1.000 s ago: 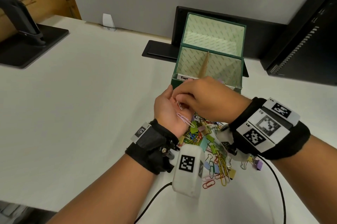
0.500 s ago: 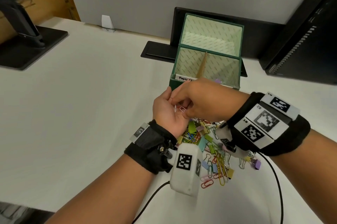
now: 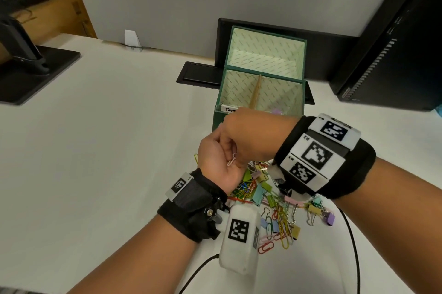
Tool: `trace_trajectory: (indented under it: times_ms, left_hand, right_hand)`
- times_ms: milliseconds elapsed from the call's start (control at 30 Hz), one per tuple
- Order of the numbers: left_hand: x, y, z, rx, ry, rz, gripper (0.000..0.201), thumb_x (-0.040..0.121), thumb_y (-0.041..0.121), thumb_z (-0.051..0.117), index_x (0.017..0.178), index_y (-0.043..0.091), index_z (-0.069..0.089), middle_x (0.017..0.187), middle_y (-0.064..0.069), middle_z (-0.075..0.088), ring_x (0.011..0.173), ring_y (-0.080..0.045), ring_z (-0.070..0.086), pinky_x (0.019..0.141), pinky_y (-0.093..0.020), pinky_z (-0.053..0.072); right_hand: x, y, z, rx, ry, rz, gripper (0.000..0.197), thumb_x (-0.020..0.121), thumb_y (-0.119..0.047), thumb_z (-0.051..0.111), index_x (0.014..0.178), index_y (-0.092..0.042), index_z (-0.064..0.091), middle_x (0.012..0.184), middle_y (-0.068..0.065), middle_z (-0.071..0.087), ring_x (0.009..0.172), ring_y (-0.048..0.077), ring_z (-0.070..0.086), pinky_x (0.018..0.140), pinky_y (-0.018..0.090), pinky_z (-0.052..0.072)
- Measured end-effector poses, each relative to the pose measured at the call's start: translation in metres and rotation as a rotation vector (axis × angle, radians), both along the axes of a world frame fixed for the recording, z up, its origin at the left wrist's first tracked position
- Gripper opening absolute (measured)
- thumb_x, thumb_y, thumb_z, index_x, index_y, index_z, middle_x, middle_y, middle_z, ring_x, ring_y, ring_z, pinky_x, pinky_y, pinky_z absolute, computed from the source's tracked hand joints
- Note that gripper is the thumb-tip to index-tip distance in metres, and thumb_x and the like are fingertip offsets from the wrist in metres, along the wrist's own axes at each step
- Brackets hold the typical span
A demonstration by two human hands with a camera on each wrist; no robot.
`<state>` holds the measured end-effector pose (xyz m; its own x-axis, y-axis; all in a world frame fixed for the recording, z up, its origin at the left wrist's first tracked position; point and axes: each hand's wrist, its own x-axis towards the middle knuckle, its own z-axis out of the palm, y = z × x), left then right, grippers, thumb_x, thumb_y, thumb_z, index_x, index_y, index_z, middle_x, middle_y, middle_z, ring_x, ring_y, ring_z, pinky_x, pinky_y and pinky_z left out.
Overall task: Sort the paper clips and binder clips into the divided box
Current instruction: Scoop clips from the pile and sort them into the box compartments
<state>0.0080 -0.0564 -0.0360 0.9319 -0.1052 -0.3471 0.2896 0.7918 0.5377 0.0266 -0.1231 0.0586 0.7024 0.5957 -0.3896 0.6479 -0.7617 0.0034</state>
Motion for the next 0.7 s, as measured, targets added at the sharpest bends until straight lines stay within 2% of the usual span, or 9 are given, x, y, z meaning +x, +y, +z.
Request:
trace_trajectory:
  times_ms: [100, 233, 333, 400, 467, 533, 567, 633, 700]
  left_hand:
    - [0.000, 0.001, 0.001, -0.021, -0.004, 0.008, 0.039, 0.098, 0.005, 0.031, 0.067, 0.005, 0.054, 0.052, -0.007, 0.055, 0.047, -0.016, 0.054, 0.050, -0.022, 0.046]
    - [0.005, 0.007, -0.001, -0.203, 0.036, -0.015, 0.045, 0.101, 0.018, 0.030, 0.081, 0.004, 0.068, 0.075, -0.012, 0.069, 0.072, -0.023, 0.066, 0.072, -0.034, 0.050]
    - [0.005, 0.005, -0.002, -0.239, 0.110, -0.032, 0.043, 0.098, 0.016, 0.034, 0.074, 0.007, 0.069, 0.068, -0.007, 0.067, 0.068, -0.019, 0.066, 0.068, -0.030, 0.053]
    - [0.003, 0.004, 0.000, -0.248, 0.145, -0.016, 0.037, 0.095, 0.011, 0.036, 0.072, 0.007, 0.064, 0.060, -0.006, 0.065, 0.062, -0.018, 0.066, 0.065, -0.030, 0.055]
    - [0.003, 0.005, 0.002, -0.283, 0.145, 0.000, 0.035, 0.092, 0.008, 0.037, 0.068, 0.007, 0.063, 0.060, -0.007, 0.063, 0.072, -0.019, 0.063, 0.081, -0.034, 0.052]
    - [0.003, 0.006, 0.002, -0.304, 0.113, -0.011, 0.020, 0.079, 0.008, 0.046, 0.070, 0.008, 0.064, 0.074, -0.006, 0.059, 0.088, -0.020, 0.055, 0.104, -0.037, 0.037]
    - [0.003, 0.006, 0.003, -0.308, 0.095, -0.027, 0.015, 0.076, 0.010, 0.050, 0.077, 0.008, 0.064, 0.084, -0.007, 0.056, 0.095, -0.022, 0.052, 0.108, -0.038, 0.032]
    - [0.002, 0.006, 0.003, -0.301, 0.079, -0.033, 0.020, 0.085, 0.016, 0.047, 0.095, 0.008, 0.062, 0.097, -0.009, 0.055, 0.097, -0.024, 0.054, 0.098, -0.036, 0.043]
    - [0.002, 0.007, 0.006, -0.282, 0.060, -0.028, 0.030, 0.098, 0.023, 0.036, 0.102, 0.006, 0.061, 0.091, -0.011, 0.066, 0.080, -0.023, 0.065, 0.073, -0.033, 0.056]
  right_hand:
    - [0.000, 0.002, 0.000, -0.007, -0.008, 0.011, 0.013, 0.078, -0.013, 0.069, 0.083, -0.023, 0.076, 0.087, -0.005, 0.072, 0.082, 0.013, 0.066, 0.080, 0.029, 0.055]
    - [0.002, -0.005, 0.010, 0.110, 0.011, -0.071, 0.016, 0.085, -0.015, 0.066, 0.093, -0.023, 0.077, 0.089, -0.007, 0.071, 0.085, 0.011, 0.065, 0.073, 0.022, 0.052]
    - [0.000, 0.000, 0.007, 0.074, -0.010, -0.053, 0.015, 0.084, -0.011, 0.065, 0.089, -0.021, 0.075, 0.088, -0.006, 0.069, 0.084, 0.012, 0.065, 0.067, 0.021, 0.051]
    - [-0.002, 0.005, 0.004, 0.014, -0.031, -0.036, 0.011, 0.079, -0.012, 0.068, 0.077, -0.023, 0.070, 0.083, -0.005, 0.067, 0.081, 0.014, 0.065, 0.072, 0.027, 0.055]
    - [-0.001, 0.007, 0.001, 0.022, -0.048, -0.035, 0.015, 0.075, -0.014, 0.071, 0.067, -0.025, 0.063, 0.077, -0.006, 0.063, 0.076, 0.015, 0.065, 0.074, 0.031, 0.057]
    - [-0.001, 0.004, -0.001, 0.085, -0.062, -0.058, 0.010, 0.074, -0.014, 0.070, 0.068, -0.021, 0.066, 0.074, -0.006, 0.062, 0.073, 0.014, 0.063, 0.069, 0.028, 0.055]
    - [-0.001, 0.002, -0.001, 0.130, -0.062, -0.076, 0.006, 0.074, -0.013, 0.070, 0.072, -0.019, 0.070, 0.074, -0.006, 0.063, 0.072, 0.012, 0.062, 0.066, 0.025, 0.054]
    - [0.000, -0.006, 0.003, 0.252, -0.034, -0.152, 0.007, 0.074, -0.012, 0.072, 0.077, -0.018, 0.074, 0.074, -0.007, 0.067, 0.065, 0.006, 0.060, 0.059, 0.015, 0.050]
    - [0.004, -0.014, 0.010, 0.418, 0.025, -0.253, 0.009, 0.074, -0.013, 0.076, 0.079, -0.020, 0.075, 0.071, -0.008, 0.070, 0.060, 0.003, 0.063, 0.056, 0.013, 0.052]
